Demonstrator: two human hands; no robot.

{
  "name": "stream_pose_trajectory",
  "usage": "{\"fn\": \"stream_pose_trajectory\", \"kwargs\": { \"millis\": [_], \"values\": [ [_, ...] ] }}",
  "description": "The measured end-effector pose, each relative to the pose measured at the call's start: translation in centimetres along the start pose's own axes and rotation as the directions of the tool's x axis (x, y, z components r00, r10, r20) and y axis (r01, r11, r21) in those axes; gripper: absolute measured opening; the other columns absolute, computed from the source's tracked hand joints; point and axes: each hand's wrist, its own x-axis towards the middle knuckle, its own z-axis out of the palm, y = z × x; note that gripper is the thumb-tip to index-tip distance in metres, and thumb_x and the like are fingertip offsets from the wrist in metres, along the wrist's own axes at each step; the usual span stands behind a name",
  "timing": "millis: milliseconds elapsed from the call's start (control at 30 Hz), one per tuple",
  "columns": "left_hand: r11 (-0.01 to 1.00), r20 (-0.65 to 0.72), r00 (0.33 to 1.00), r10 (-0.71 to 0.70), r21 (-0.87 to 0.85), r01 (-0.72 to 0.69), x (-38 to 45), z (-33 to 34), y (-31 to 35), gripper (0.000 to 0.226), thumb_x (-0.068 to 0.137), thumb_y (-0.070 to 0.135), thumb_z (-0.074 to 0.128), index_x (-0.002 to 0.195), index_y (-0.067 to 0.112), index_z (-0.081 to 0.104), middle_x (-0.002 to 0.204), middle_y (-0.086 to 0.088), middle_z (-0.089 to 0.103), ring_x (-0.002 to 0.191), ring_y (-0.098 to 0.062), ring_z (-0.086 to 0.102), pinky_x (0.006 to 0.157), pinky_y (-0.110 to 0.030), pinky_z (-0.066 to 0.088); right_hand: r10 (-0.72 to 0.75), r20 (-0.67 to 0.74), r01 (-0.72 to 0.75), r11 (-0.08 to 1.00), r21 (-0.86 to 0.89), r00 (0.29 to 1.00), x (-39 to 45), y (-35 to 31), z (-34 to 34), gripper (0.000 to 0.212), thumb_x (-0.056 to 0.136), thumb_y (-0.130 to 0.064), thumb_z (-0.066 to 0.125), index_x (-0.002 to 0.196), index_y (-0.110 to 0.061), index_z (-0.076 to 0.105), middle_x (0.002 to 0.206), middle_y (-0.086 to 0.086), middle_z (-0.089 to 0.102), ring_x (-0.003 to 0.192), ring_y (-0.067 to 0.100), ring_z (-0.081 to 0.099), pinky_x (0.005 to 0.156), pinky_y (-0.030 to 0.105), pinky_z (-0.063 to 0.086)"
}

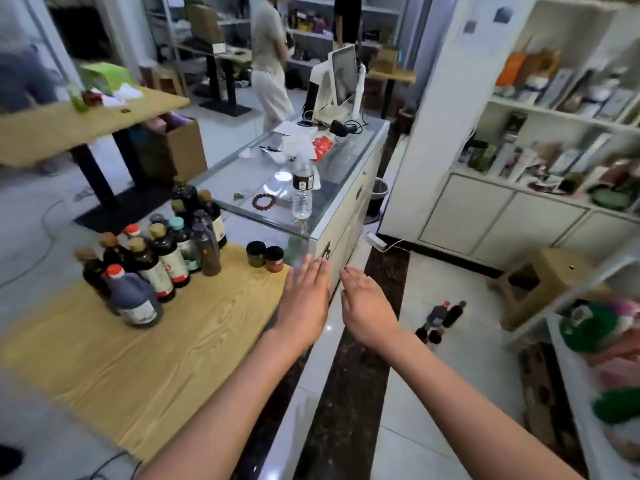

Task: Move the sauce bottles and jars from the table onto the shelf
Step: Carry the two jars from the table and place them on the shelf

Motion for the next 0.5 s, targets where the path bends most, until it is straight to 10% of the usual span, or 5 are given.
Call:
{"fn": "stream_pose_trajectory", "kwargs": {
  "millis": [500],
  "values": [
    [0.966,0.034,0.966,-0.257,-0.034,0.258,1.6,2.5,-13.6,0.056,0.104,0.012,0.029,0.156,0.013,0.008,0.163,-0.001,0.005,0.15,-0.016,-0.003,0.122,-0.041,0.007,-0.115,0.177,0.113,0.993,0.025,0.977,10.5,-6.3,9.1,0.056,0.1,-0.012,0.033,0.155,-0.007,0.021,0.162,0.014,0.02,0.151,0.024,0.015,0.122,0.033,0.009]
  ]
}}
